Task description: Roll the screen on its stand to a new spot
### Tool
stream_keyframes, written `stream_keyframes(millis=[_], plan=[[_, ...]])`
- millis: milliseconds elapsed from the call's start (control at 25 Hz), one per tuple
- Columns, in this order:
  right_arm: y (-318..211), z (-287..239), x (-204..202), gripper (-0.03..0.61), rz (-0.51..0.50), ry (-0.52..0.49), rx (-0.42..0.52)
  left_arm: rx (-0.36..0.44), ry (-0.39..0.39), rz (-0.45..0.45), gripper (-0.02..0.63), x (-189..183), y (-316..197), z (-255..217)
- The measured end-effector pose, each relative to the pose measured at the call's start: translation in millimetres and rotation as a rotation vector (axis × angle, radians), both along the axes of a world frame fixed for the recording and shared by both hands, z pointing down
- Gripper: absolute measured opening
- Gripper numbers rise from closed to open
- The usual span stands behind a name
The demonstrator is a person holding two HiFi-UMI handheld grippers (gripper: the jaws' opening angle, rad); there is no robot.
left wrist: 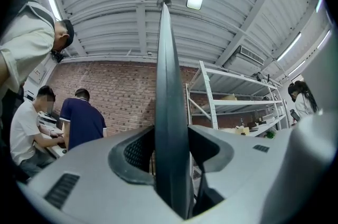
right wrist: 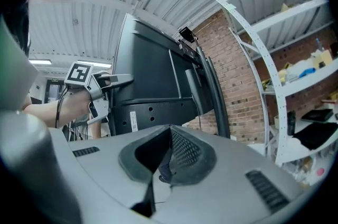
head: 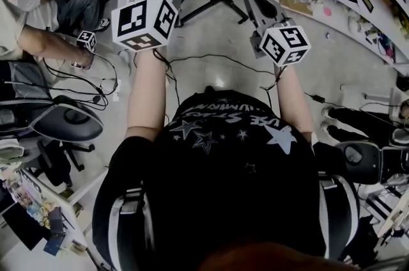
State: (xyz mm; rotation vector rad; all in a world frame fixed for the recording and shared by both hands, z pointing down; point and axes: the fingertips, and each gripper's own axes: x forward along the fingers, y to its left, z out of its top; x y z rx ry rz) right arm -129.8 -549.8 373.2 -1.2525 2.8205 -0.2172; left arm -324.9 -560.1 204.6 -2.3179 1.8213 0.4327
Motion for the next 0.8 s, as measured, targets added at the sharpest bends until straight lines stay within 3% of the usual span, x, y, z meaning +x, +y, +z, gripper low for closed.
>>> stream_keyframes(millis=[280, 520, 800], plan=[[-6, -52, -5, 0.008, -0.045, 0.014, 0.094, -0.006, -0.001, -0.019, 0.215, 6, 7, -2], [6, -62, -8, 0.008, -0.063, -0.003, 0.102, -0.014, -0.006, -0.041, 0.215, 8, 20, -3], [4, -64, 7, 0.008, -0.073, -0.019, 0.101, -0.026, 0.013, -0.051, 0.212, 38, 23, -1]])
